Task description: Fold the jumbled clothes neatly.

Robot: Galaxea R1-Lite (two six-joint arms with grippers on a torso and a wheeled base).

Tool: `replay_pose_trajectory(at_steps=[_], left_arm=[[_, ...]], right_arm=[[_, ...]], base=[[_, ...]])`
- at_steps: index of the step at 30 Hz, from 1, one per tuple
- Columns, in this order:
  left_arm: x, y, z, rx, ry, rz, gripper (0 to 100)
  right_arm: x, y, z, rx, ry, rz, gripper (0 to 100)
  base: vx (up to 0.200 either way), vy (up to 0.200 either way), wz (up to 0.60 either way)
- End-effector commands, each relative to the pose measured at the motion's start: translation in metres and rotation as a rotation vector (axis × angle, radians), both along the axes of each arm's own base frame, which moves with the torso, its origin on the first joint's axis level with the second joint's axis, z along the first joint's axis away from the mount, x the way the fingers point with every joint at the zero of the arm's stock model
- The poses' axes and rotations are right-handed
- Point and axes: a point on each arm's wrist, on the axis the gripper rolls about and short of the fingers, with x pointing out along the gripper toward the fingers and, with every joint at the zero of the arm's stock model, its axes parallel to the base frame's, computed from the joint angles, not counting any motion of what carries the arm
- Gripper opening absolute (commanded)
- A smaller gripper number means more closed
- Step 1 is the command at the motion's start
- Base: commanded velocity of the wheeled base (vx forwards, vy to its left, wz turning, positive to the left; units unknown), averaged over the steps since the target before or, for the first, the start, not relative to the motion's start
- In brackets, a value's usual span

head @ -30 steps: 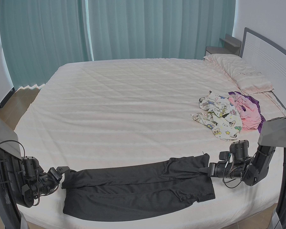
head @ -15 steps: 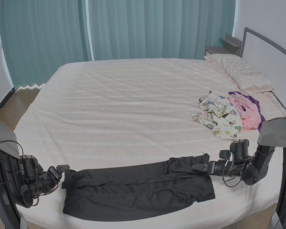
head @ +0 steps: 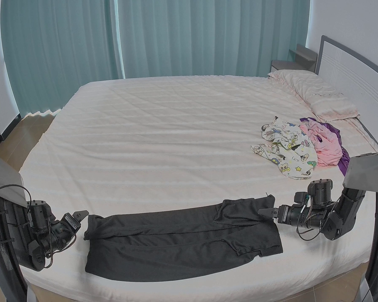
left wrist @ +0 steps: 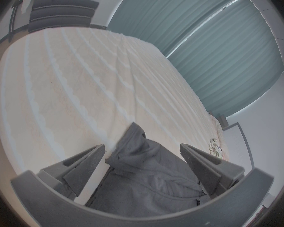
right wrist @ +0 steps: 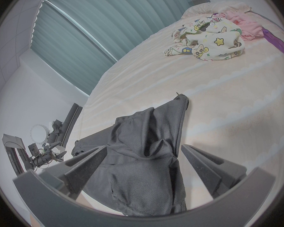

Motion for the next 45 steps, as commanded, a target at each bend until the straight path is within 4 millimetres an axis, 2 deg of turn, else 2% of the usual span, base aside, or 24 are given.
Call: replay_pose_trajectory(at_steps=[1,10,19,24,25,34,41,45], left_arm=[[0.008,-0.006,-0.002,0.023,-0.017,0.002,100],[0.006,-0.034,-0.030,0.134,0.091,-0.013,100],[0.000,-0.034,-0.034,0.184,0.131,0.015,100],[0.006,-0.034,-0.038,0.185,0.122,0.017,100],[0.008,-0.034,-0.040,0.185,0.123,0.017,0],[0.019,-0.028,-0.042,0.208,0.093,0.083,0],[0.026,-0.025,-0.015,0.209,-0.019,0.108,0],[0.027,-0.026,-0.013,0.214,-0.029,0.101,0]], right_arm=[[0.002,0.000,0.000,0.001,-0.004,-0.024,100],[0.002,0.001,-0.002,0.003,0.006,-0.030,100],[0.001,0.001,-0.002,0.002,0.009,-0.031,100],[0.001,0.001,-0.001,0.003,0.007,-0.031,100],[0.001,0.001,-0.001,0.003,0.007,-0.032,100],[0.000,0.001,-0.003,0.001,0.014,-0.030,100],[0.001,0.001,-0.002,0.002,0.013,-0.033,100],[0.001,0.001,-0.003,0.002,0.013,-0.036,100]], base=[[0.000,0.000,0.00],[0.000,0.000,0.00],[0.000,0.000,0.00],[0.000,0.000,0.00],[0.000,0.000,0.00],[0.000,0.000,0.00],[0.000,0.000,0.00],[0.000,0.000,0.00]])
